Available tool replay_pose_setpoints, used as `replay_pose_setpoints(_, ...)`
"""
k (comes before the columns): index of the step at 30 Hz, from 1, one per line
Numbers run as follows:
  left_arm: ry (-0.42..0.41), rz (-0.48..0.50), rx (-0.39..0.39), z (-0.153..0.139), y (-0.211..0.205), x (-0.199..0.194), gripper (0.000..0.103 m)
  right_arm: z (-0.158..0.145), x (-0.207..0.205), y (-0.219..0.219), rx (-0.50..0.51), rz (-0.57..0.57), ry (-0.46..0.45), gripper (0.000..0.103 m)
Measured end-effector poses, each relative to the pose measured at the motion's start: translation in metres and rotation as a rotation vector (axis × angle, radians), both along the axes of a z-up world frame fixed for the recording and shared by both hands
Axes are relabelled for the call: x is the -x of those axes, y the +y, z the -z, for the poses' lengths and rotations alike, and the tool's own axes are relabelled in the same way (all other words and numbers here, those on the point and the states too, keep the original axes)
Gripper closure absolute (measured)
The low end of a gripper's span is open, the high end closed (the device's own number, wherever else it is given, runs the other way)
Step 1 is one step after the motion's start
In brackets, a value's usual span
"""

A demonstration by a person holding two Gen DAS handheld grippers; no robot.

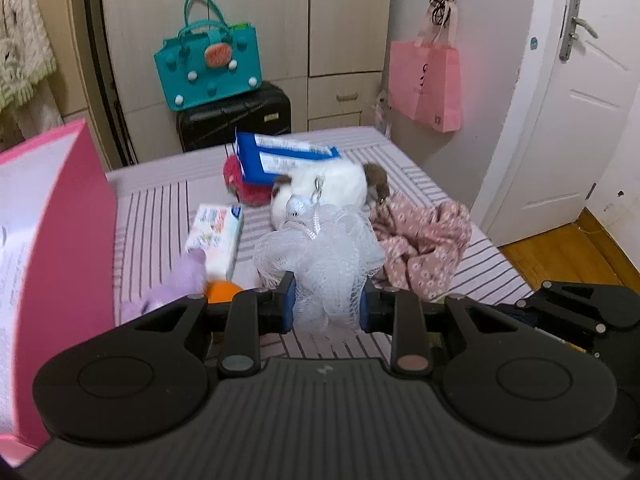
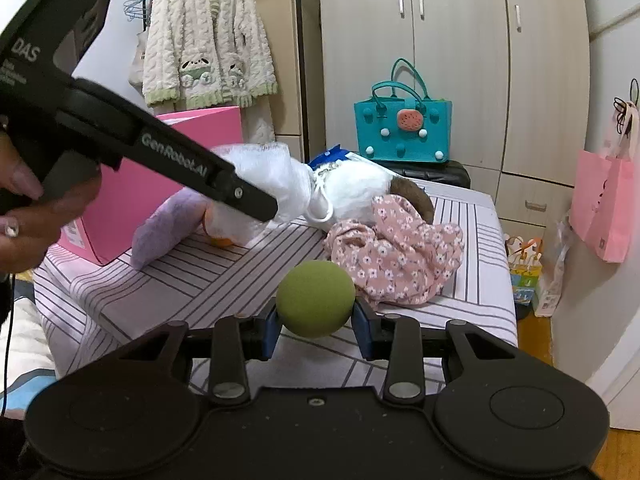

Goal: Organize soft objects
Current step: 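Close the left gripper on the mesh puff while the right gripper grasps the green sponge, then carry the mesh puff with the left tool to the pink box while the right holds the sponge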

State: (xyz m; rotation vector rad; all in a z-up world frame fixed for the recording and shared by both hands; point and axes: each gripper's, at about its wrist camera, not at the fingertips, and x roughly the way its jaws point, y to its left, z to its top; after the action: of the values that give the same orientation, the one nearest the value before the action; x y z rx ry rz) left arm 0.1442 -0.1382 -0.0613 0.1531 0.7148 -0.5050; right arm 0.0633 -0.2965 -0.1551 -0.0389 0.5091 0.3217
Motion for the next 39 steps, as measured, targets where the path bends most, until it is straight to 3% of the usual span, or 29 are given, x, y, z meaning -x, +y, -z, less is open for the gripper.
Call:
replay_pose_setpoints(6,-0.007,0.046,0.006,-0.03,0.001,-0.01,0.075,-0.017,0.002,0.0,0.014,-0.006,0.003,0.061)
replay_pose_setpoints(13,-0.024,0.028,-0.009,-0.059,0.015,-0.02,0.075,-0.035,-0.008,-0.015,-0.038,0.013,0.071,0.061)
replay_pose_setpoints(18,0.016,0.047,0.015,-0.074,0.033,-0.012,0.075,-0.046,-0.016,-0.017,-0.053,-0.026,0.101,0.061)
replay_pose_setpoints(29,0.108,0.096,-0.016,-0.066,0.054,0.009,0.075,-0.056,-0.014,0.003,-0.009,-0.101,0.135,0.061)
replay_pose_setpoints(34,0.143,0.105,0.019,-0.063,0.062,0.014,0.076,-0.058,-0.009,0.007,-0.022,-0.094,0.144,0.061)
replay_pose_setpoints(39,0.049,0.087,0.012,-0.085,0.065,0.014,0.077,-0.061,-0.008,0.009,-0.013,-0.101,0.148,0.061)
